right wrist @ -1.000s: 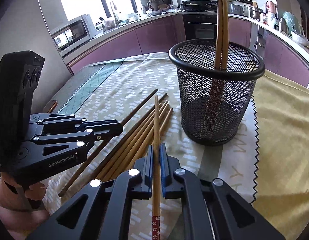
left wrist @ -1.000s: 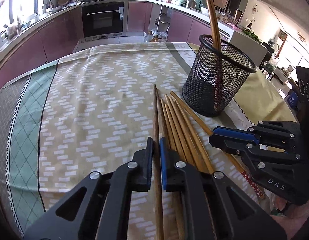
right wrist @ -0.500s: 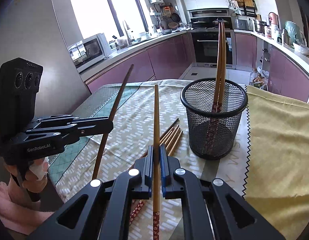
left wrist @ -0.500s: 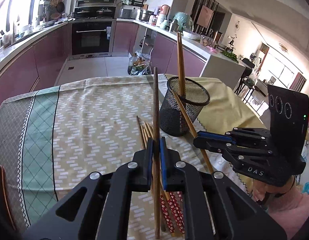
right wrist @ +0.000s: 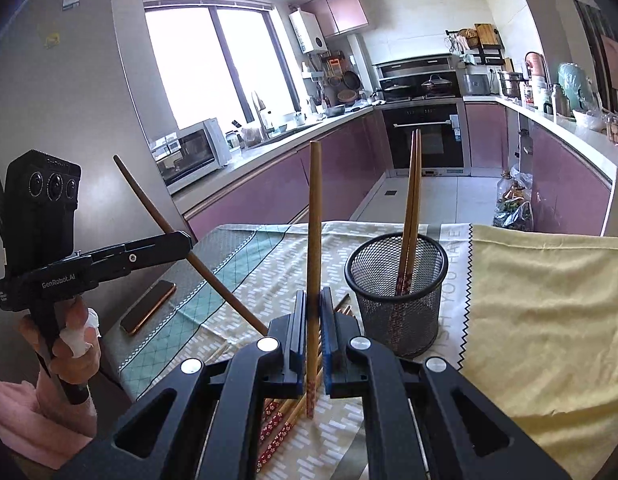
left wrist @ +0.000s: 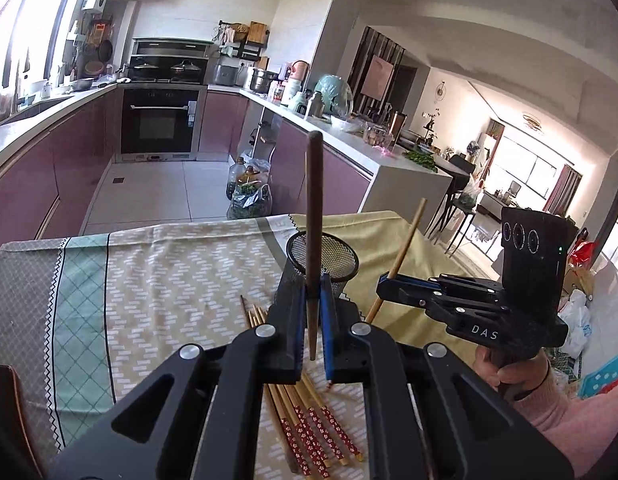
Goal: Organize utensils
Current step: 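Raise both chopsticks upright and bring them above the mesh cup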
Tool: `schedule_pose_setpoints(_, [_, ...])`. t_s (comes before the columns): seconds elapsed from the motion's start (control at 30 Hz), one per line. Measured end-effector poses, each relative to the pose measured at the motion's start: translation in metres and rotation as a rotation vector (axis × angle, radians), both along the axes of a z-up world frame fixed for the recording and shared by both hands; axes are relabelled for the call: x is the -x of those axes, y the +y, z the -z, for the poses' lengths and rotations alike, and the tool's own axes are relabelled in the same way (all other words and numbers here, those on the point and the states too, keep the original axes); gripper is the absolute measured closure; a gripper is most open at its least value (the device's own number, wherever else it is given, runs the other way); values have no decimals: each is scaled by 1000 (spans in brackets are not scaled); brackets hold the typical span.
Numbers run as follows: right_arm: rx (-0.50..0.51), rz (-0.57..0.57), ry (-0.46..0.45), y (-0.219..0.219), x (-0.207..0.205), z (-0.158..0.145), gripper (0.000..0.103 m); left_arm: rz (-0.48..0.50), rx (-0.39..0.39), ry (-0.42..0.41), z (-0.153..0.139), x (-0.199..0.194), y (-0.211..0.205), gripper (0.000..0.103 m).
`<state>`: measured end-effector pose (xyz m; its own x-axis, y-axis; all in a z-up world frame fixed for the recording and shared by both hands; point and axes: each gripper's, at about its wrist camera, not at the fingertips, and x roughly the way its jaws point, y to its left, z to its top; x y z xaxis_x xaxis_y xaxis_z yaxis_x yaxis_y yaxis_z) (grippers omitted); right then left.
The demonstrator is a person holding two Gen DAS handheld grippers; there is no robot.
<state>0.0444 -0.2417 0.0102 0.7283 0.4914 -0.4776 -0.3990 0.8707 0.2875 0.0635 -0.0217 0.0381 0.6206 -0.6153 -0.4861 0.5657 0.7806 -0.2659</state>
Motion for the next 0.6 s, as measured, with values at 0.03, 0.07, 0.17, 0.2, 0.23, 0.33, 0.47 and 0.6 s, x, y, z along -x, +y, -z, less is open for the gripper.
schedule_pose_setpoints(0.03, [-2,3,-9,-2,1,-2,97,1,7,-4,-2,-1,-1,96])
schedule_pose_setpoints(0.07, [-6,4,-17,-4,0,-5,97,0,12,-9,-5,-2,-3,96])
schedule_pose_setpoints(0.17, [-12,12,-41,-9,-2,-14,97,2,24,-21,-9,-9,-7,96])
schedule_pose_setpoints(0.2, [-12,15,-50,-11,-2,-17,97,2,29,-23,-11,-11,-9,96])
schedule_pose_setpoints(0.23, [-11,17,-59,-13,-2,-19,97,3,31,-26,-13,-12,-11,96])
schedule_pose_setpoints(0.33, [-10,22,-85,-19,-4,-29,97,0,31,-41,-19,-16,-17,96])
schedule_pose_setpoints(0.47, [3,35,-118,-23,-5,-41,97,-3,38,-52,-28,-23,-23,96])
schedule_pose_setpoints(0.6, [14,52,-148,-28,-9,-55,97,-4,49,-80,-42,-29,-27,96])
